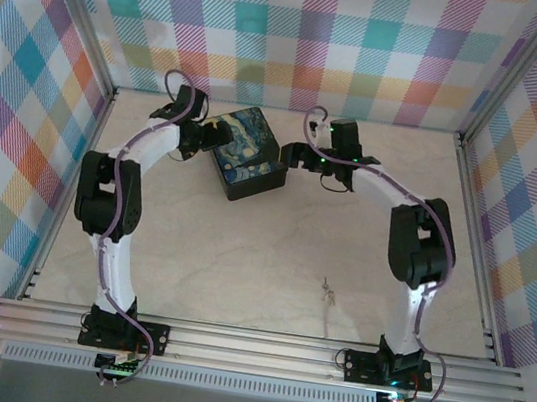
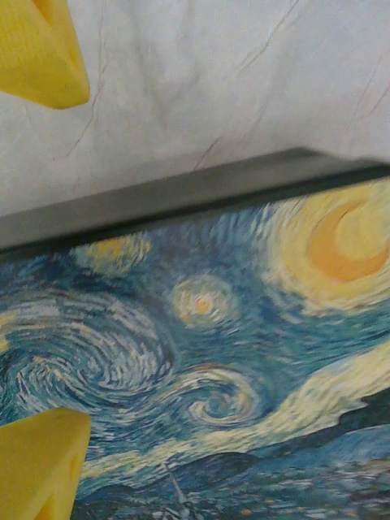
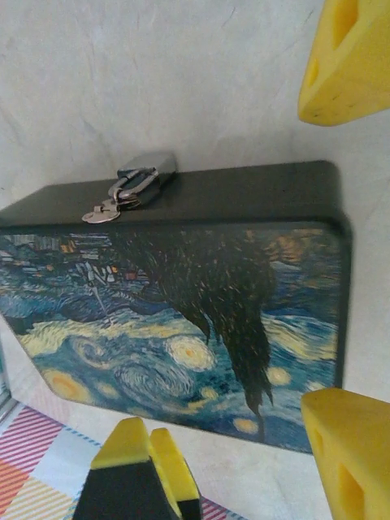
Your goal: Unlock a padlock with a key
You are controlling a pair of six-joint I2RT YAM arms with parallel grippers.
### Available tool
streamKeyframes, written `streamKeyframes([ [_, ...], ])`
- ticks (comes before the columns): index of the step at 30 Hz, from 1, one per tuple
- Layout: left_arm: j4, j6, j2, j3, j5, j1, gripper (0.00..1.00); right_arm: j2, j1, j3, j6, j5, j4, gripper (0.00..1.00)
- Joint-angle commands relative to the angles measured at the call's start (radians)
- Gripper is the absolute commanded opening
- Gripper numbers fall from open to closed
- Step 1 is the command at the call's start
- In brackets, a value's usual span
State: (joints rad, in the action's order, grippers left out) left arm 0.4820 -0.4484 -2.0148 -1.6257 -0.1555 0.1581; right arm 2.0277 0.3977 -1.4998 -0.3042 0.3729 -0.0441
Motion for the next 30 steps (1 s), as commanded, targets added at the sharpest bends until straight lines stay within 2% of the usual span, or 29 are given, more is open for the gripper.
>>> streamKeyframes([
  [1,0.038,0.009,-0.018,-0.051,-0.029,0.022,0.94,0.083,0.012,-0.104,-0.017,0.005,-0.023,0.84],
  [7,0.055,0.017,-0.067,-0.095,-0.052,0.053,0.88,0.197,0.018,-0.232,0.003,0.016,-0.068,0.82],
  [11,0.071,0.032,-0.092,-0.126,-0.076,0.061,0.85,0.2,0.033,-0.24,0.018,0.073,-0.089,0.77],
  [16,0.131,0.099,-0.134,-0.207,-0.131,0.063,0.85,0.131,0.065,-0.126,0.034,0.146,-0.03,0.74],
  [22,0.144,0.128,-0.152,-0.231,-0.188,0.066,0.81,0.018,0.125,0.037,0.068,0.133,0.005,0.74],
  [25,0.165,0.162,-0.174,-0.266,-0.236,0.077,0.8,-0.041,0.16,0.137,0.036,0.146,0.073,0.75],
  [30,0.238,0.215,-0.224,-0.355,-0.268,0.135,0.81,-0.068,0.277,0.179,-0.036,0.148,0.159,0.75],
])
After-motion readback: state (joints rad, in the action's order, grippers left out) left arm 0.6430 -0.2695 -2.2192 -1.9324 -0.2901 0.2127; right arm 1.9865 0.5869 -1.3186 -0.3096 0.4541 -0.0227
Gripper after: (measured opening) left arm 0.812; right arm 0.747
